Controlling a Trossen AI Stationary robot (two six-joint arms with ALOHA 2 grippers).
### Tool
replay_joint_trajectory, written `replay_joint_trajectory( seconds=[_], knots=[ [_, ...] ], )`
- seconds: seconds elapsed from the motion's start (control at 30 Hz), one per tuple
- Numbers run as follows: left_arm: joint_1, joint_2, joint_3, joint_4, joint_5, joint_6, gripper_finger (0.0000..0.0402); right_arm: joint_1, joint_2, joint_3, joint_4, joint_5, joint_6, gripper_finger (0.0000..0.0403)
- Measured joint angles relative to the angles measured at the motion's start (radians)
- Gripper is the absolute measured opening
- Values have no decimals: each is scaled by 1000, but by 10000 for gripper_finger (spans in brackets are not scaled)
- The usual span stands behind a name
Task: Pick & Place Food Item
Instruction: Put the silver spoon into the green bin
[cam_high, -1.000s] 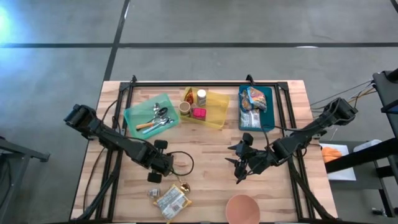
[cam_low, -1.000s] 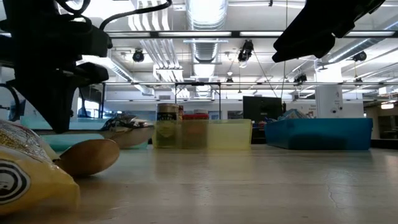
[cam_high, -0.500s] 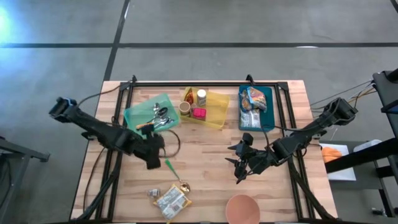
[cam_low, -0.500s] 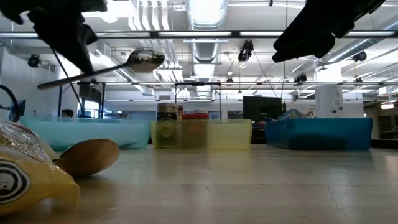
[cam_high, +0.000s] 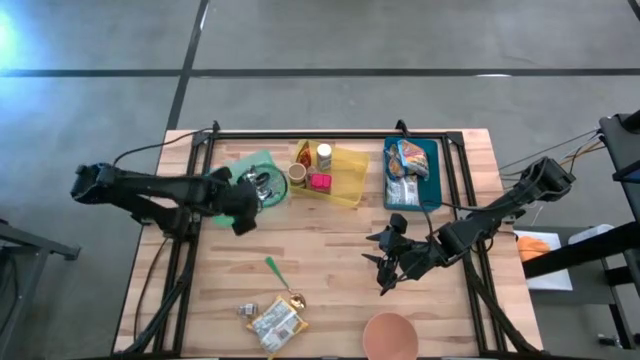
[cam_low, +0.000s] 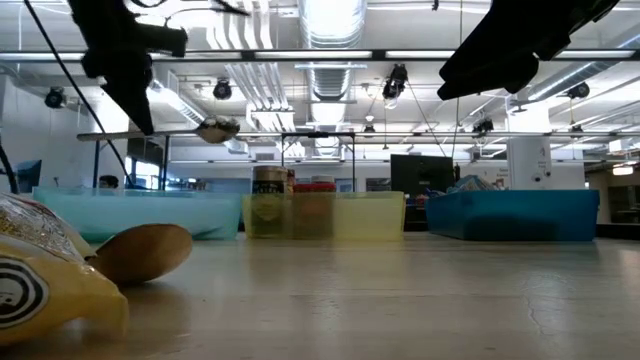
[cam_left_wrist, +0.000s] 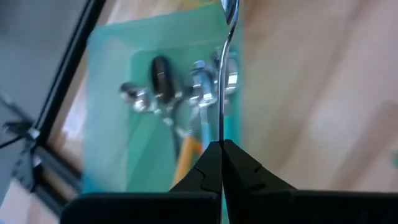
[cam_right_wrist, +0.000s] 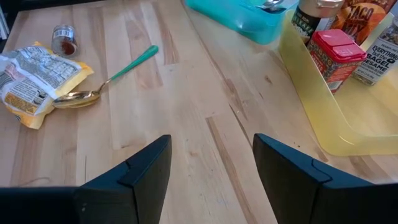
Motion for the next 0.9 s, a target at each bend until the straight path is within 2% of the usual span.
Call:
replay_joint_trajectory(
  seconds=[0.23,0.47,0.57,0.9],
  knots=[
    [251,1,-2,-13,58,80,0,0,0,0,-1,0,0,224],
    [411,1,-8,-13,140,95,0,0,0,0,-2,0,0,224],
    [440,1,-9,-13,192,85,0,0,0,0,-1,0,0,224],
    [443,61,-67,36,199,47,0,0,0,0,-1,0,3,224]
  ],
)
